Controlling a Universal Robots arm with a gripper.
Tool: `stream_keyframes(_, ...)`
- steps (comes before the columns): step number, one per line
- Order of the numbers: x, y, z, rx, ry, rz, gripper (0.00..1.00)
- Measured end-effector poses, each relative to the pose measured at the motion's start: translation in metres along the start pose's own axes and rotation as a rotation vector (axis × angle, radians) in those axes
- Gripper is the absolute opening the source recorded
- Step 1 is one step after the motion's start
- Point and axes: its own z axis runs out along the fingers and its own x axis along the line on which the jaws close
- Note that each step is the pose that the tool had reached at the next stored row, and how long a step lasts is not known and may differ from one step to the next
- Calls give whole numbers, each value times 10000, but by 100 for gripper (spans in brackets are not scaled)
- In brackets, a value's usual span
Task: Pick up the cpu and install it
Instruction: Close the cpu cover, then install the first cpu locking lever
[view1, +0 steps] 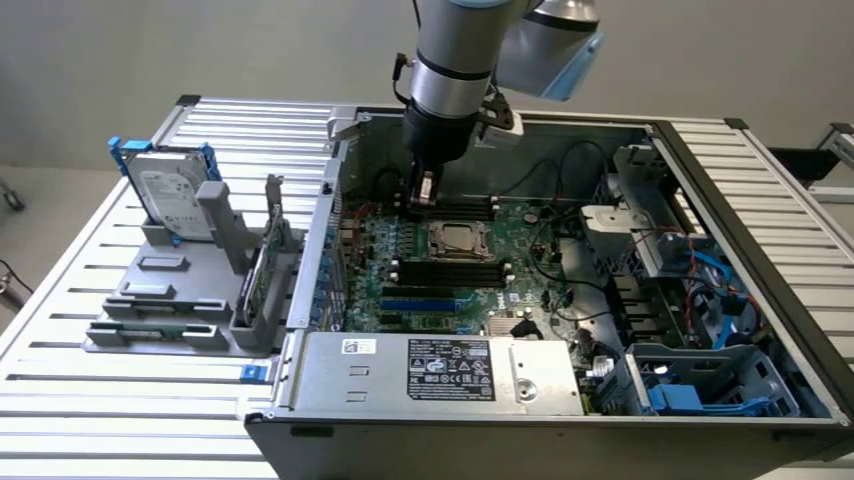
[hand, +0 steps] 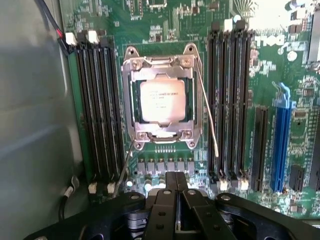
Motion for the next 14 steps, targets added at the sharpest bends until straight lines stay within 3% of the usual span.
stream_keyframes(14, 0, -3, 1, 1, 27, -4, 11)
